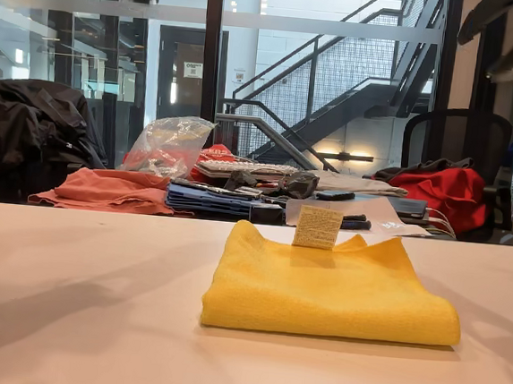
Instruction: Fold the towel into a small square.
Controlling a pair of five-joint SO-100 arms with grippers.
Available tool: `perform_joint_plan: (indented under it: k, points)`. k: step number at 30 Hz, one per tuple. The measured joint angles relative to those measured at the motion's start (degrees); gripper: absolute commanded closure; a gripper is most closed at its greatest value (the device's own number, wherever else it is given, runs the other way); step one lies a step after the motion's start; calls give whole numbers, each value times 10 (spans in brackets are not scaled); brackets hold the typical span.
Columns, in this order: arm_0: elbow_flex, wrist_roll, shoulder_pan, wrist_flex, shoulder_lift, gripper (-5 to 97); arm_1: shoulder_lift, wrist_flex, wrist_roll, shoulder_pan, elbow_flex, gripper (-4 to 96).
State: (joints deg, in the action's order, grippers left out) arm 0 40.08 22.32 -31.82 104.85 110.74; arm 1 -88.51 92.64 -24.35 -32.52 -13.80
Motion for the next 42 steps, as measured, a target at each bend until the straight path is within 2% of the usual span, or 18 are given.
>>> perform_joint_plan:
  k: [2,7,12,17,19,25,27,30,35,38,42]
  points:
    - [0,2,-48,0,-1,793,-37,14,-27,7,1,925]
    - [-1,1,-55,0,0,691,-89,58,-85,-9,1,856]
    - [-66,2,-18,0,-1,648,-90,56,-89,-3,2,732]
    - [-177,-8,50,0,-3,645,-83,54,-87,-3,2,735]
    - [-184,-6,46,0,-12,645,-61,54,-80,-7,2,735]
    - [-193,-7,43,-5,-127,645,56,47,-21,-9,7,733]
    - [-193,-7,37,-33,-155,645,76,38,-14,-10,5,731]
    - [-187,-8,45,-36,-164,645,81,47,18,-7,3,715]
    - [-187,-67,47,4,-163,645,64,63,83,-14,-68,694]
    - [-180,-70,51,4,-163,647,3,63,120,-13,-157,691]
    - [-107,-67,50,4,-134,648,-101,62,132,-18,-317,692]
